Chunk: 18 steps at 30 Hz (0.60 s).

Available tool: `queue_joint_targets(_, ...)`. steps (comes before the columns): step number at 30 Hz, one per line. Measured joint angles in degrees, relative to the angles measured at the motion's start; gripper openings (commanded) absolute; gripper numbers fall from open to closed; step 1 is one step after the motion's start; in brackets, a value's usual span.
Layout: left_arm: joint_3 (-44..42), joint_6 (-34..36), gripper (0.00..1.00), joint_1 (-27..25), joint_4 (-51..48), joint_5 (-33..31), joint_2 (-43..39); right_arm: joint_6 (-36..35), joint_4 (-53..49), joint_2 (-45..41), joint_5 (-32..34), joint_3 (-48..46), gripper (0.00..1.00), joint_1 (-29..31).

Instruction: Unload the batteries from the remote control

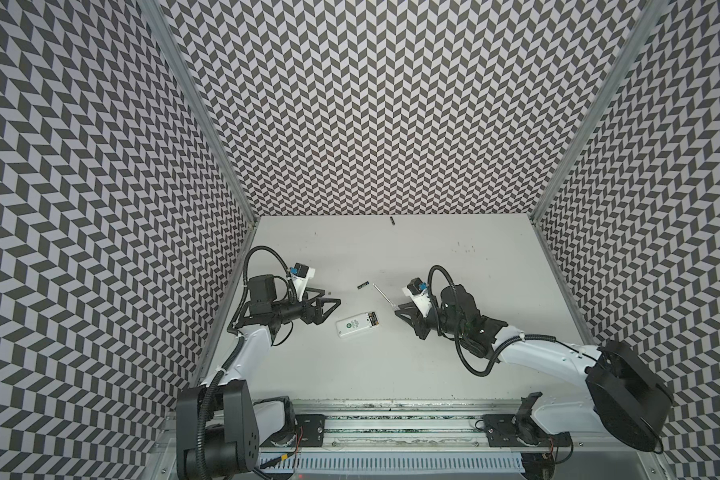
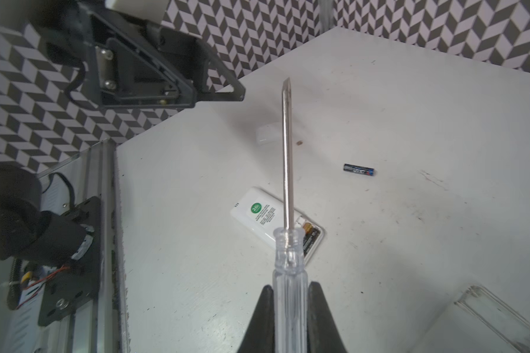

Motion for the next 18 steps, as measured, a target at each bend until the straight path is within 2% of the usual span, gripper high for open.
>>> queue_joint_targets(13,0.0,5.9,0.74,-0.8,-4.3,12.8,0.2,-5.7,3.9,3.1,-7.0,-1.5,0.00,2.3)
queue_joint_targets(18,-1.4,7.5,0.71,-4.5,-4.3,16.2,0.3,-7.3,3.5,4.9,-7.4,-1.4,0.00,4.4)
